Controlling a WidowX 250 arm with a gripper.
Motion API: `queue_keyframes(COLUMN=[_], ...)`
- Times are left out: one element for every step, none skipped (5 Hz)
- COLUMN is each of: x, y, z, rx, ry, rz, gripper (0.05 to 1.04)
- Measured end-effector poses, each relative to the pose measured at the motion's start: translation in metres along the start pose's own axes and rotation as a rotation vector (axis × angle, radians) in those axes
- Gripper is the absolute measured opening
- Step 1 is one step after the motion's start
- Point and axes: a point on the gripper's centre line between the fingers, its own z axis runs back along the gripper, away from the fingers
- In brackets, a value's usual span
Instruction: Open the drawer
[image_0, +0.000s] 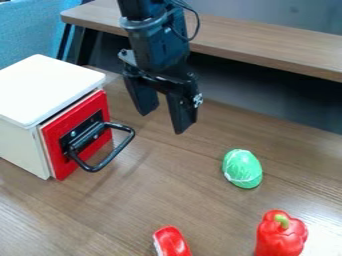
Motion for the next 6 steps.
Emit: queue_keyframes(x=[-0.001, 0.001, 0.001, 0.0, -0.009, -0.017], y=[0.0, -0.003, -0.004, -0.001, 0.02, 0.042], z=[-0.004, -0.016, -0.025, -0.035, -0.047, -0.053], rx=[-0.003, -0.001, 0.0, 0.009, 0.047, 0.076], ry=[0.013, 0.033, 0.053, 0.079, 0.122, 0.154], rz=[0.006, 0.015, 0.016, 0.027, 0.082, 0.131], gripper=[0.998, 0.998, 0.998, 0.998, 0.998, 0.998])
